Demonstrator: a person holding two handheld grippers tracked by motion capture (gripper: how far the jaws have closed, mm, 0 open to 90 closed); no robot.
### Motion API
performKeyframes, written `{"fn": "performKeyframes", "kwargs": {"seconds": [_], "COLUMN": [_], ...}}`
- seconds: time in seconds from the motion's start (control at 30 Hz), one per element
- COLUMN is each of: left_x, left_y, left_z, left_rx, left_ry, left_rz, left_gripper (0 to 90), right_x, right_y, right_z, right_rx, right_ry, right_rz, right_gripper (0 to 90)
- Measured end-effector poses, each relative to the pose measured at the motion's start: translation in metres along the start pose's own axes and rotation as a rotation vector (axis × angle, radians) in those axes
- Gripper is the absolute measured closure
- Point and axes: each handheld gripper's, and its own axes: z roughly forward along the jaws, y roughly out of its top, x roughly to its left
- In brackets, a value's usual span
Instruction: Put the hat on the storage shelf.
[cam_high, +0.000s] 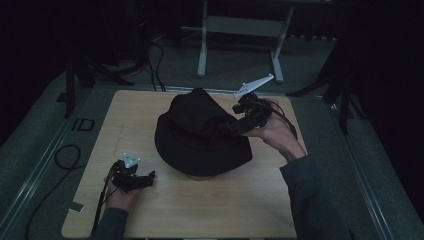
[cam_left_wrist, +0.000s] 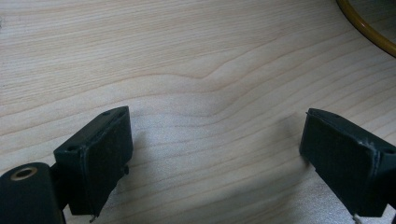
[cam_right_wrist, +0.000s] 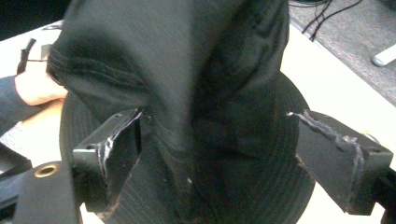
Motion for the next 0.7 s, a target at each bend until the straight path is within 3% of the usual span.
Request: {"fn": "performKeyframes", "kwargs": {"seconds": [0.7], "left_x": [-0.001], "left_y": [0.000], "left_z": [0.001], "left_rx": [-0.001], "left_ry": [-0.002], "left_rz": [0.001], "left_gripper": [9.8], "right_x": [-0.012], "right_y": [-0.028], "right_z": [-0.001], "right_rx": [-0.001], "right_ry": [-0.002], "right_rz": [0.061], "right_gripper": [14.8]}}
